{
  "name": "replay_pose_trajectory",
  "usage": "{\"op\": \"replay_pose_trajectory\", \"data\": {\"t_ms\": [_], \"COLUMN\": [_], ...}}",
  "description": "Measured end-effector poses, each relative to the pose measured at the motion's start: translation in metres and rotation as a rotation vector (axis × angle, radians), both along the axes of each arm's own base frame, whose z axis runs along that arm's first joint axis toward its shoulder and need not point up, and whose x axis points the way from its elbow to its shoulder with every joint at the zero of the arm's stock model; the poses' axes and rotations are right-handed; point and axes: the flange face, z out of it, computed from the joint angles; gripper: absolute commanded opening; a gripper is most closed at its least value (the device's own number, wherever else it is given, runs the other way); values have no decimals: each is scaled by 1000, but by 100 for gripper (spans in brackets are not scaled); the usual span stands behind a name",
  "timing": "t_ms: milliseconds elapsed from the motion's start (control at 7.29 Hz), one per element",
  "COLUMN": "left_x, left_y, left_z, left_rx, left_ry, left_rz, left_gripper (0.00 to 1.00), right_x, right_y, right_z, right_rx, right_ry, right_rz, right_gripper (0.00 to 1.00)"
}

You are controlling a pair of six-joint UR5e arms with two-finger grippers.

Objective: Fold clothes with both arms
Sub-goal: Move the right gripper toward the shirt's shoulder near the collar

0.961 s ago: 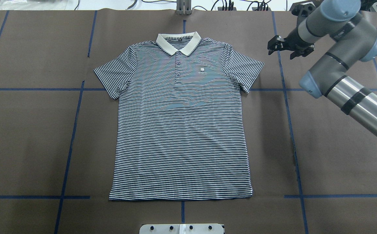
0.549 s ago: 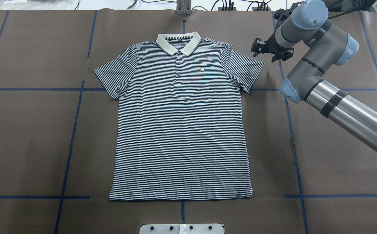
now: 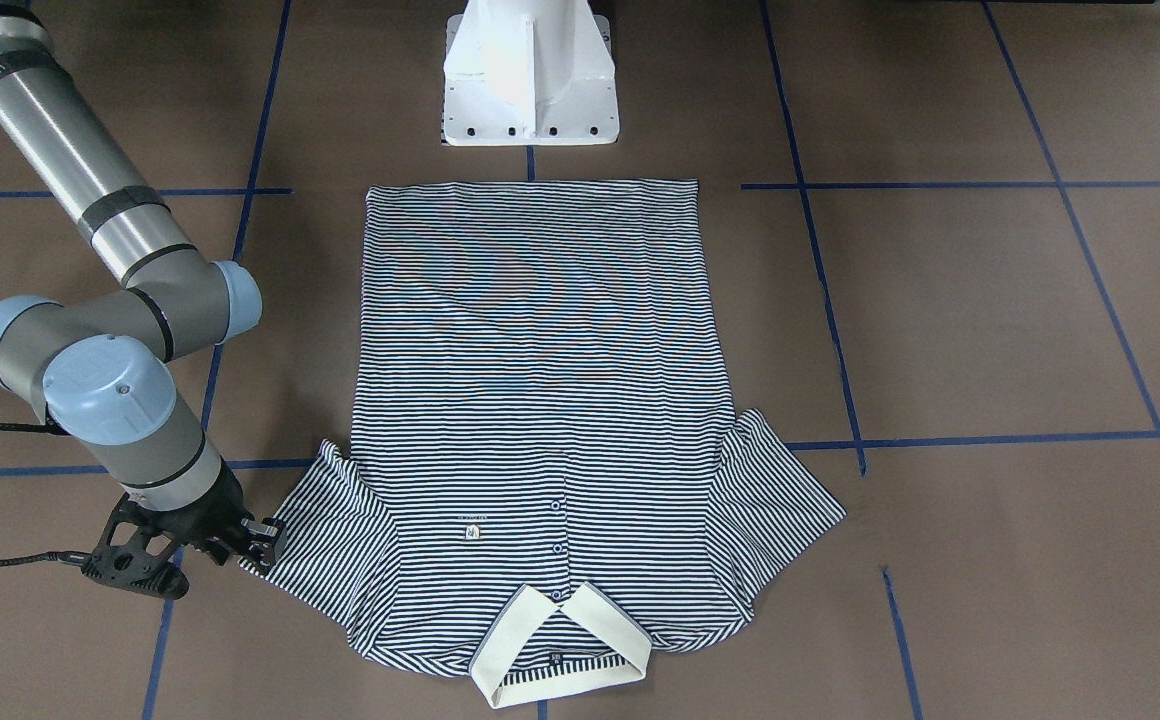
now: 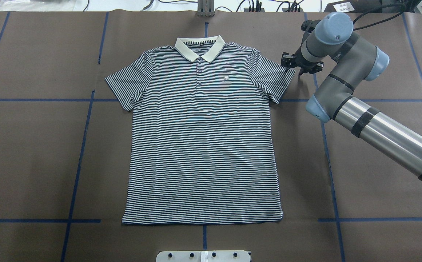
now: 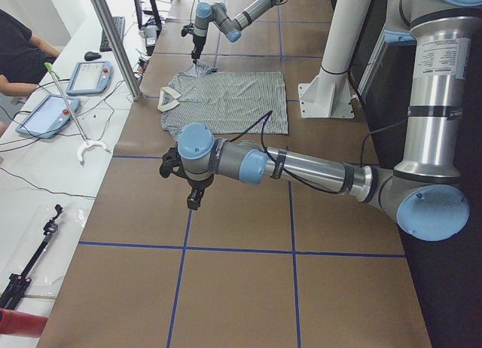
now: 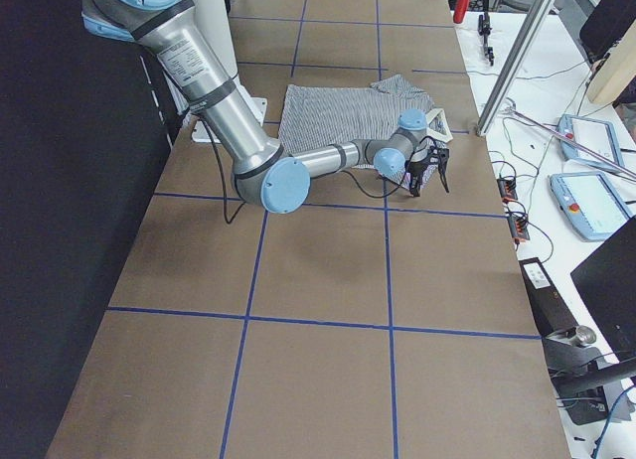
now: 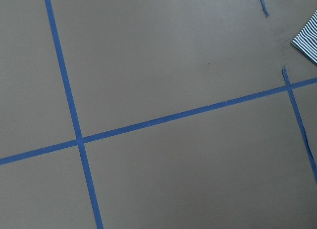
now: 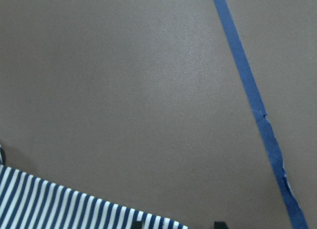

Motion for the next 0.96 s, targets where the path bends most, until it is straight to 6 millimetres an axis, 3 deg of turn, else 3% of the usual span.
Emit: {"op": "replay_pose_trajectory", "data": {"t_ms": [412,549,824,961], "left_x": [0,0,1,1], "left_y": [0,-1,-1,-1], "left_z": [-1,0,1,1], "left_rx": [2,1,4,8], "left_ry": [0,-1,-1,-1], "left_rz": [0,1,1,1], "left_gripper": [100,100,100,100], "right_x": [-1,1,-4,-21], "right_y": [0,1,17,31], "right_z": [-1,-13,-63,-92], "right_rx": [1,15,62,61], "right_ry": [-2,-18,-88,-133], "right_rz": [-2,-4,-11,-7], "right_gripper": [0,0,0,0]}}
